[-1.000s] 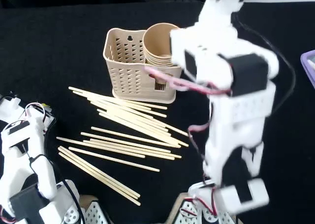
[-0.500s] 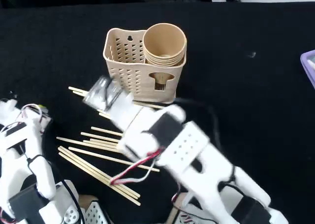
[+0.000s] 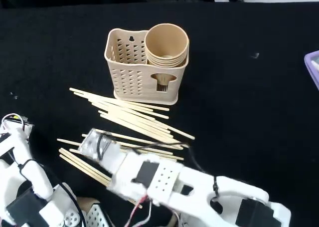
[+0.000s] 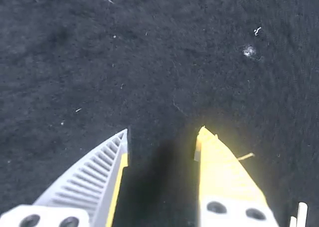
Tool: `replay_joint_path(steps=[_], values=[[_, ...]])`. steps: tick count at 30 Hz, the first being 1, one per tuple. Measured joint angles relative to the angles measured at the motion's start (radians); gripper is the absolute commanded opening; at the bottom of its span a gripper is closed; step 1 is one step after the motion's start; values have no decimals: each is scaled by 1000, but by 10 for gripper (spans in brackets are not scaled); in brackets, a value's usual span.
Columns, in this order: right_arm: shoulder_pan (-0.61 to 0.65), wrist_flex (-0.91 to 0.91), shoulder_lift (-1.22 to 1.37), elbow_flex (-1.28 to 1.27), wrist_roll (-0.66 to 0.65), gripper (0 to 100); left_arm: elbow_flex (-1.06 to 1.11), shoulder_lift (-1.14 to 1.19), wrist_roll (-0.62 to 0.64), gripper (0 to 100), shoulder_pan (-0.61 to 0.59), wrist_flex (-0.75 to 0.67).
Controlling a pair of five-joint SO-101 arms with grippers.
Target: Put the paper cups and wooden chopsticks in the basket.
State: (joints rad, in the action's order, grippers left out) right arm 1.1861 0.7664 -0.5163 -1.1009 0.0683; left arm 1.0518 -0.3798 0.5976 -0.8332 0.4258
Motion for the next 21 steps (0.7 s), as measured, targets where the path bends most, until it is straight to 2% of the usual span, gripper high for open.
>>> replay_joint_path(steps=[4, 10, 16, 19, 21], values=[[58, -6, 0, -2, 5, 322, 0, 0, 8, 220, -2, 0], [64, -6, 29, -2, 5, 322, 0, 0, 8, 220, -2, 0], [66, -52, 241, 46, 5, 322, 0, 0, 8, 220, -2, 0], [64, 11, 351, 149, 5, 315, 0, 0, 8, 220, -3, 0], [64, 69, 416, 221, 5, 256, 0, 0, 8, 220, -3, 0]])
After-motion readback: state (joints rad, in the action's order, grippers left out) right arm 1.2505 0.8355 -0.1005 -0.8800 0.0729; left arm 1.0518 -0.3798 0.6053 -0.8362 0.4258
